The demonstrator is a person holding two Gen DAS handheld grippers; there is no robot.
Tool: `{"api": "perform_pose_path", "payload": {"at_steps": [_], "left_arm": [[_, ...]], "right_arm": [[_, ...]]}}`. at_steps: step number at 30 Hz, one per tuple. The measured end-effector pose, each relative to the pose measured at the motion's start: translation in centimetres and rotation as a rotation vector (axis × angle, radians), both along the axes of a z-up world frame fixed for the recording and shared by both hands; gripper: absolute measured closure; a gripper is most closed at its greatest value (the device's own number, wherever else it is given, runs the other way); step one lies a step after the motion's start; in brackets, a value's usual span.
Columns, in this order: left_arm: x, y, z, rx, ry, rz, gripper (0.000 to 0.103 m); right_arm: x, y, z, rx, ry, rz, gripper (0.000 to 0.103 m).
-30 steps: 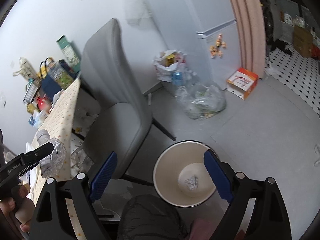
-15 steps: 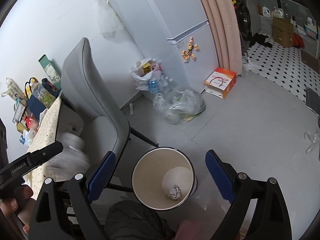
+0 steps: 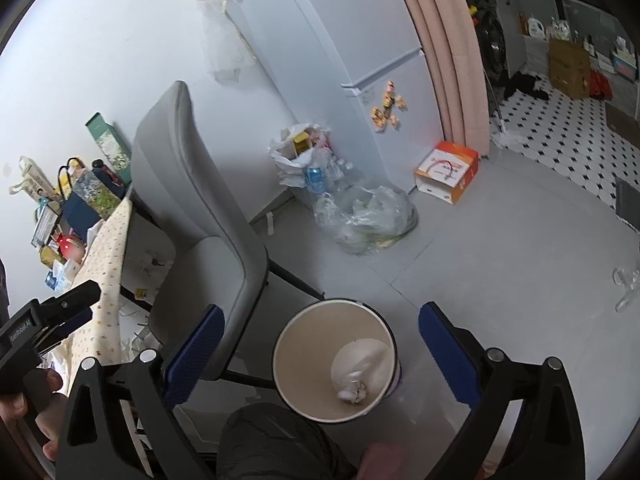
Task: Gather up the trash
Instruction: 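Carry both items over the bin and open both grippers to drop them, then move both tools back over the table toward the tissues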
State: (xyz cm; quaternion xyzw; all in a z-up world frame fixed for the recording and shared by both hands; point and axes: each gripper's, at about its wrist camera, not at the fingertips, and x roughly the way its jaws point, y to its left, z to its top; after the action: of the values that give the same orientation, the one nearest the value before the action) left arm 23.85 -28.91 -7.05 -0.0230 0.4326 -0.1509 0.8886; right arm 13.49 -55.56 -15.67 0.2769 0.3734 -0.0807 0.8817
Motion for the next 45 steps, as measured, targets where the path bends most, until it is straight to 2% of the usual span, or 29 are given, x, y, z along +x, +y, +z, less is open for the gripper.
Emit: {"api": "perform_pose_path", "payload": {"at_steps": [3, 8, 18, 23, 27, 31, 39, 45], "left_arm": [[-1.0, 2.2, 1.2, -0.012, -0.053, 0.038, 0.006], [-2.4, 5.5, 2.6, -0.046, -0.075, 0.080, 0.006], [-5.9, 13.6, 4.9, -0.124, -0.141, 0.207, 0.006], [-8.0, 17.3, 5.9, -0.178, -0.159, 0.231, 0.006], [-10.5, 20.6, 6.8, -0.197, -0.205, 0.279, 0.006], [-12.6, 23.9, 6.9, -0.228, -0.208, 0.322, 0.006], [-15.9, 30.2, 6.5, -0.224, -0.219, 0.426, 0.006], [-17.8, 34.3, 6.0, -0.190, -0.226, 0.510, 0.006]], "right_arm": [[0.2, 1.2, 0.9, -0.006, -0.022, 0.020, 0.008], [-0.1, 3.6, 2.2, -0.020, -0.059, 0.047, 0.008], [0.5, 9.9, 6.1, -0.139, -0.070, 0.061, 0.008], [0.4, 13.1, 8.1, -0.184, -0.104, 0.097, 0.008], [0.0, 16.1, 9.7, -0.197, -0.139, 0.155, 0.008], [-0.9, 19.7, 11.0, -0.222, -0.196, 0.250, 0.008], [-2.0, 26.2, 13.1, -0.188, -0.225, 0.437, 0.008], [-2.5, 29.4, 13.9, -0.187, -0.236, 0.527, 0.008]]}}
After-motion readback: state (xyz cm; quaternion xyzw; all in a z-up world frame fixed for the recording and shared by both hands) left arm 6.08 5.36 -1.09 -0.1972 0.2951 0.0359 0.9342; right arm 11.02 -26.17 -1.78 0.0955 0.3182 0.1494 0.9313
